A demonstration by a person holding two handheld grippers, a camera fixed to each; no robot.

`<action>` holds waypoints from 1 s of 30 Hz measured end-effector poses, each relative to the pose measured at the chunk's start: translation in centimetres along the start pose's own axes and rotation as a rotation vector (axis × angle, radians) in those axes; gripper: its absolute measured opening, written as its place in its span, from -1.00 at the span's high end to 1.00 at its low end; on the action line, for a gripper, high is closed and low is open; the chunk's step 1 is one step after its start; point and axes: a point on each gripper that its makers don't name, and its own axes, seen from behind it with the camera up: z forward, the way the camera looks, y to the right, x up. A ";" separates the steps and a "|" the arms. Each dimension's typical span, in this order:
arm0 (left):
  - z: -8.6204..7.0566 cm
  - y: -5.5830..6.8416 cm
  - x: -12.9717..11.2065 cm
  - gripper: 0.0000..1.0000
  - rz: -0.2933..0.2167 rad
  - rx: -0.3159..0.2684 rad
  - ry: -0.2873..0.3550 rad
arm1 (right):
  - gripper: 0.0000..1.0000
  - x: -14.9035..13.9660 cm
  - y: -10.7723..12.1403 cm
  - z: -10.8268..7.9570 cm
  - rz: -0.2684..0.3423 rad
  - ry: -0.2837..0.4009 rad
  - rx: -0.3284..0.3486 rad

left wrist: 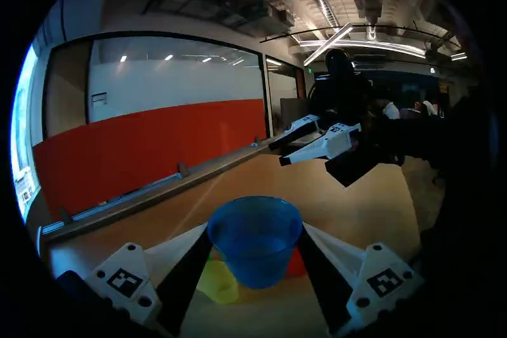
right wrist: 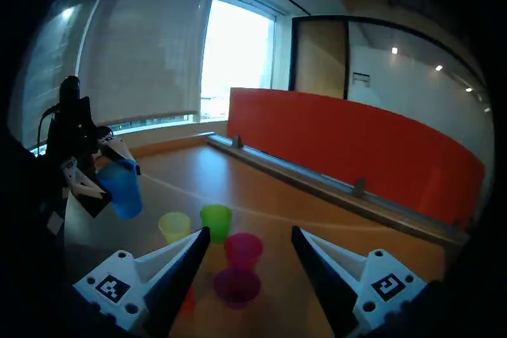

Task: Pour water

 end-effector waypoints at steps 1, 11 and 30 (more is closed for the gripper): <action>-0.1 -0.2 0.1 -0.74 -0.002 0.007 0.002 | -0.98 0.0 -0.1 0.2 -0.002 -0.003 0.005; -1.1 -2.2 0.7 -0.73 -0.018 0.072 0.015 | -0.98 -0.5 -1.0 2.5 -0.024 -0.047 0.061; -2.0 -4.1 1.2 -0.73 -0.026 0.129 0.019 | -0.98 -2.0 -3.0 7.4 -0.076 -0.165 0.164</action>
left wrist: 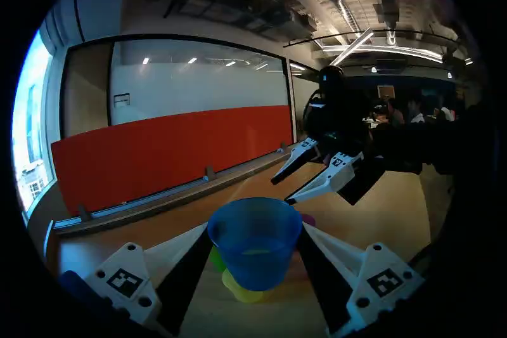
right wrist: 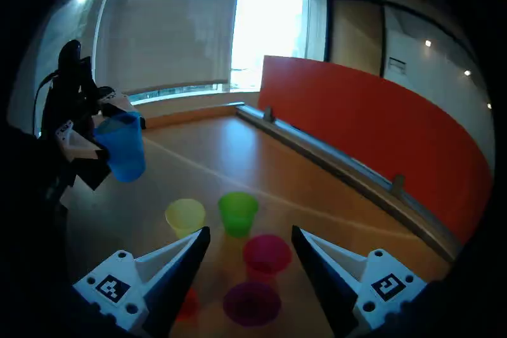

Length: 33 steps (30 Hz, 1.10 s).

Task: Pour water

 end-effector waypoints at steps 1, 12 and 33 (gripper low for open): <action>0.0 -0.1 0.0 -0.73 0.000 0.003 -0.001 | -0.98 -0.1 -0.1 0.3 -0.003 -0.007 0.006; -0.9 -1.8 0.2 -0.73 -0.003 0.060 0.000 | -0.98 -0.6 -0.7 4.0 -0.034 -0.072 0.062; -2.6 -5.0 -0.4 -0.74 -0.010 0.164 -0.002 | -0.98 -0.7 -1.5 9.3 -0.079 -0.190 0.117</action>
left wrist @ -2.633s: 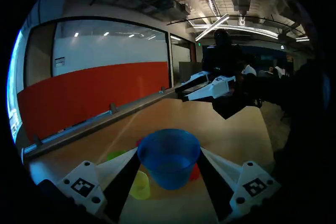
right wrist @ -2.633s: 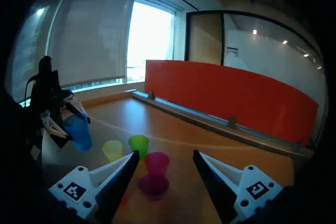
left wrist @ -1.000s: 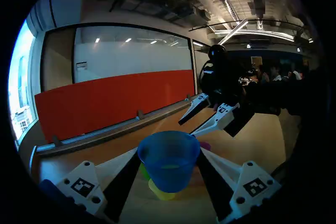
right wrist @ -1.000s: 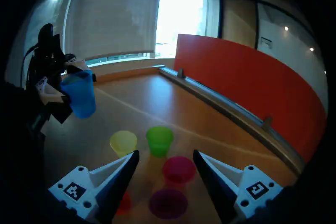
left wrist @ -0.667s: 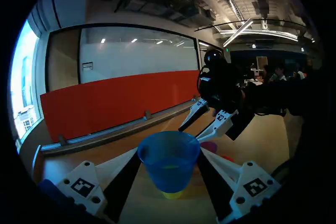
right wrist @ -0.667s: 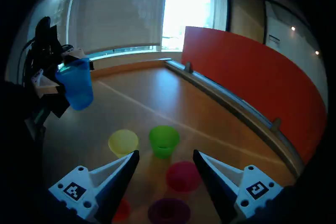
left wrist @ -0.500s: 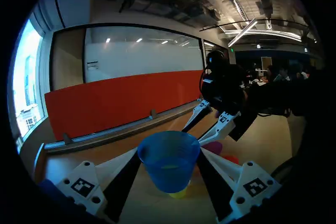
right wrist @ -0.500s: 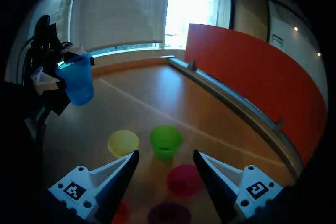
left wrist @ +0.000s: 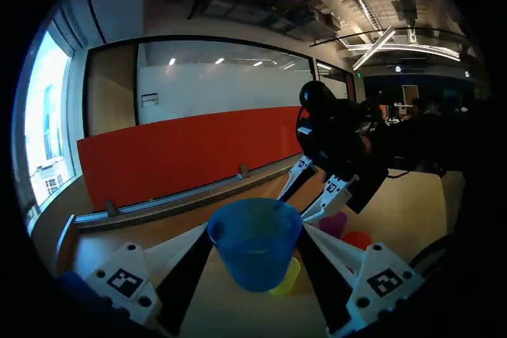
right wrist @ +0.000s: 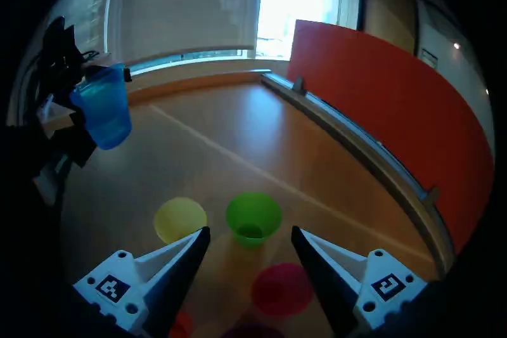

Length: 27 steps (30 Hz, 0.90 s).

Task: Pour water

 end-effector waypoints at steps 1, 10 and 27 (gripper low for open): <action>0.0 -0.2 0.0 -0.74 -0.001 0.003 0.001 | -0.99 0.0 0.0 0.2 -0.002 -0.009 0.001; -0.2 -1.5 -0.4 -0.74 0.001 0.029 -0.003 | -0.99 -0.5 -0.2 2.0 -0.016 -0.100 0.019; -0.2 -3.2 -0.9 -0.74 -0.017 0.043 0.002 | -0.99 -0.9 -0.1 3.8 -0.011 -0.289 0.029</action>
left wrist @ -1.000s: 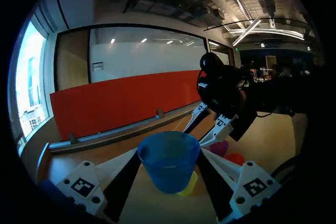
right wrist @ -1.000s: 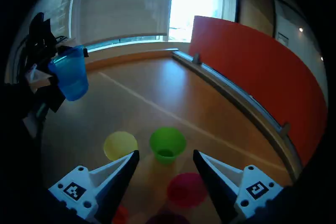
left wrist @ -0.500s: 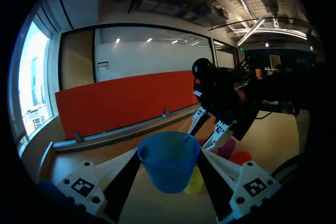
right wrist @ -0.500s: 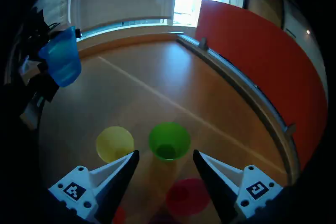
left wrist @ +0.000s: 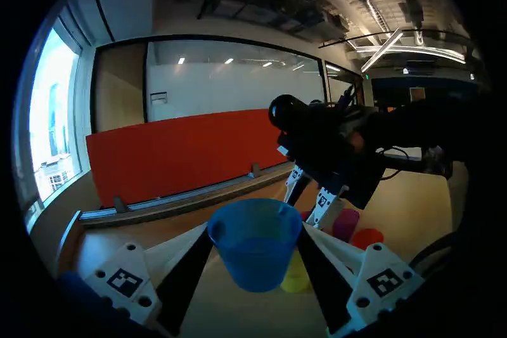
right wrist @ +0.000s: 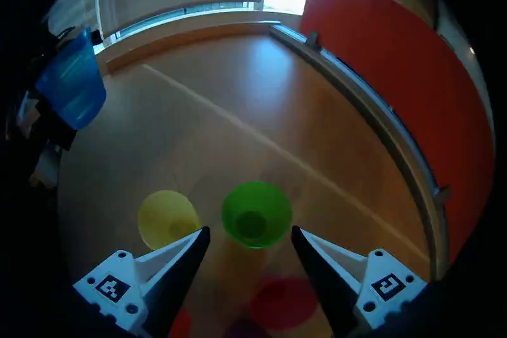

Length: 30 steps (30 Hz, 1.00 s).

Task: Pour water

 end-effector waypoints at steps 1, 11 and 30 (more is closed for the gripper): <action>0.0 -0.1 -0.1 -0.73 -0.001 0.002 -0.001 | -0.99 0.0 0.0 0.1 0.003 -0.008 0.000; -0.2 -1.1 -0.8 -0.74 -0.003 0.019 -0.006 | -0.99 0.0 0.5 1.4 0.028 -0.081 0.002; -0.2 -1.6 -1.3 -0.73 -0.003 0.026 -0.014 | -0.89 -0.2 0.7 3.8 0.062 -0.129 0.007</action>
